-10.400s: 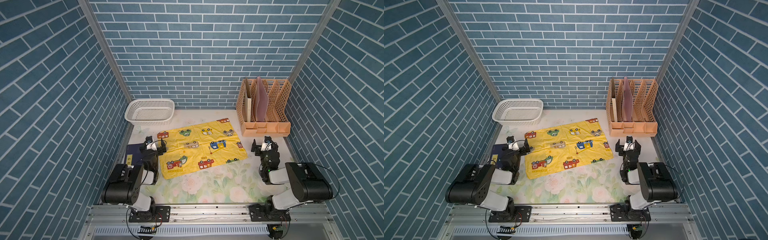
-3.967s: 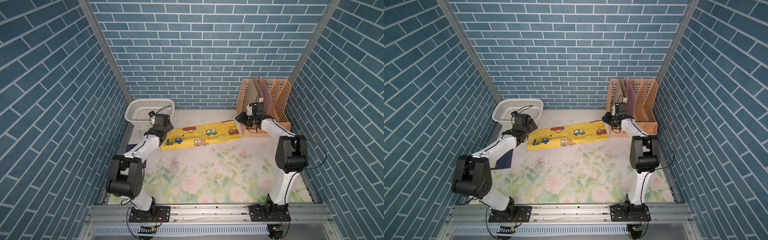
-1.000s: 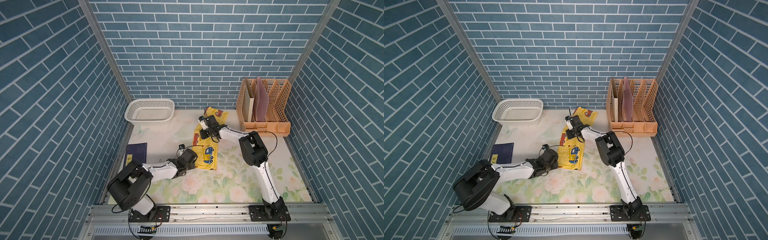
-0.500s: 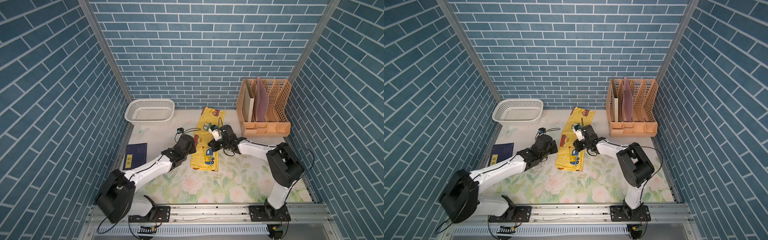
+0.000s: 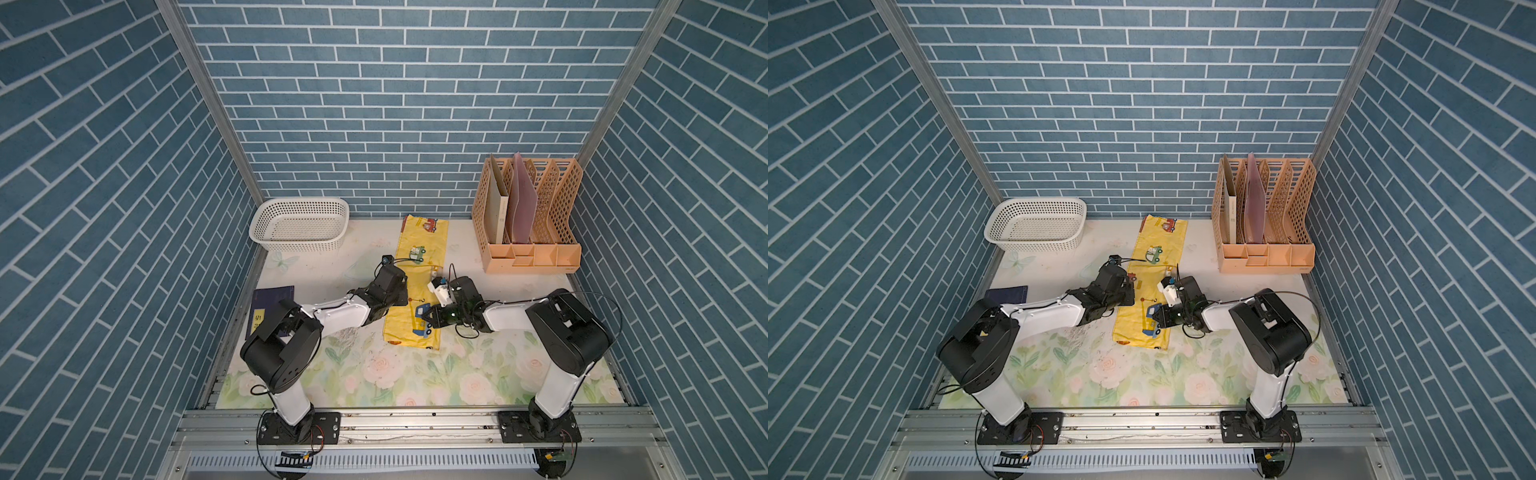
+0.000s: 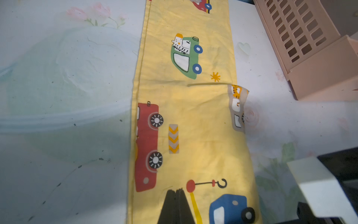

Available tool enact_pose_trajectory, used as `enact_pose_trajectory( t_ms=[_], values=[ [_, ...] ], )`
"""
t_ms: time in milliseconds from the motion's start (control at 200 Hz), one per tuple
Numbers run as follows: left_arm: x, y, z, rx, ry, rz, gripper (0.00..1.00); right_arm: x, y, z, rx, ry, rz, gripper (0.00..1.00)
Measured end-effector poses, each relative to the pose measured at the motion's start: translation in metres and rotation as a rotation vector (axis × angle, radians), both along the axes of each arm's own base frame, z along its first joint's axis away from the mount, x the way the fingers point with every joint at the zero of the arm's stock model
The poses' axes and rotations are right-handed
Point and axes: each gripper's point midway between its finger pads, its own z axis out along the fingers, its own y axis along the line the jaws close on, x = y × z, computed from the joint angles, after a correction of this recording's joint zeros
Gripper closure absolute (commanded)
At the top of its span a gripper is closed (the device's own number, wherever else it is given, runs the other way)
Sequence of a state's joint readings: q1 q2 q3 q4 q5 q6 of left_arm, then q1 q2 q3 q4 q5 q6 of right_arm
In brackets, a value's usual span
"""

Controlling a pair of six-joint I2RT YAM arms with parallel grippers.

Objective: Roll up the pillowcase
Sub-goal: Adjust the pillowcase at the center of the board, then roll the pillowcase at the center of the board.

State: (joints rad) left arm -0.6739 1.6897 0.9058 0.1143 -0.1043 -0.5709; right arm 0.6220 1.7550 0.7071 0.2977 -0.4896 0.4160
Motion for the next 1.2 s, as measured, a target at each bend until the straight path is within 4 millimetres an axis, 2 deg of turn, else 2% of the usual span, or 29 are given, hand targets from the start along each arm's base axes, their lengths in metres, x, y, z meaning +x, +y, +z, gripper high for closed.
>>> enact_pose_trajectory(
  t_ms=[70, 140, 200, 255, 320, 365, 435, 495, 570, 660, 765, 850, 910, 990, 1035, 1130, 1195],
  values=[
    [-0.011, 0.009, -0.007, 0.002, 0.015, 0.006, 1.00, -0.011, -0.009, 0.002, -0.027, -0.014, 0.008, 0.72],
    [-0.021, 0.019, -0.016, 0.003, 0.041, 0.017, 1.00, -0.020, -0.012, 0.011, -0.097, -0.094, 0.037, 0.47],
    [-0.028, 0.029, -0.022, -0.005, 0.066, 0.033, 1.00, -0.032, -0.004, 0.025, -0.143, -0.198, 0.092, 0.31],
    [-0.032, 0.040, -0.024, -0.017, 0.080, 0.057, 1.00, -0.049, 0.011, 0.043, -0.182, -0.335, 0.172, 0.23],
    [-0.035, 0.053, -0.019, -0.036, 0.076, 0.085, 1.00, -0.075, 0.030, 0.061, -0.214, -0.486, 0.274, 0.18],
    [-0.039, 0.061, -0.009, -0.055, 0.060, 0.101, 1.00, -0.092, 0.040, 0.066, -0.257, -0.574, 0.339, 0.17],
    [-0.046, 0.071, 0.006, -0.089, 0.025, 0.116, 1.00, -0.117, 0.051, 0.063, -0.350, -0.678, 0.442, 0.16],
    [-0.051, 0.080, 0.015, -0.114, 0.005, 0.126, 1.00, -0.129, 0.053, 0.054, -0.452, -0.740, 0.512, 0.16],
    [-0.058, 0.094, 0.014, -0.127, 0.002, 0.150, 1.00, -0.126, 0.047, 0.037, -0.596, -0.774, 0.548, 0.15],
    [-0.068, 0.111, 0.000, -0.112, 0.034, 0.181, 1.00, -0.114, 0.028, 0.015, -0.764, -0.789, 0.565, 0.15],
    [-0.079, 0.120, -0.013, -0.096, 0.068, 0.190, 1.00, -0.102, 0.023, 0.016, -0.847, -0.824, 0.539, 0.15],
    [-0.080, 0.121, -0.012, -0.099, 0.068, 0.189, 1.00, -0.096, 0.021, 0.017, -0.892, -0.848, 0.521, 0.17],
    [-0.079, 0.122, -0.010, -0.104, 0.064, 0.193, 1.00, -0.092, 0.019, 0.015, -0.922, -0.859, 0.512, 0.23],
    [-0.078, 0.122, -0.009, -0.107, 0.060, 0.194, 1.00, -0.084, 0.017, 0.012, -0.970, -0.874, 0.496, 0.42],
    [-0.078, 0.123, -0.009, -0.108, 0.060, 0.195, 1.00, -0.080, 0.015, 0.008, -1.002, -0.881, 0.499, 0.56],
    [-0.078, 0.122, -0.009, -0.114, 0.059, 0.193, 1.00, -0.070, 0.008, 0.002, -1.056, -0.880, 0.488, 0.76],
    [-0.077, 0.119, -0.008, -0.124, 0.059, 0.183, 1.00, -0.066, 0.002, -0.002, -1.079, -0.869, 0.497, 1.00]
  ],
)
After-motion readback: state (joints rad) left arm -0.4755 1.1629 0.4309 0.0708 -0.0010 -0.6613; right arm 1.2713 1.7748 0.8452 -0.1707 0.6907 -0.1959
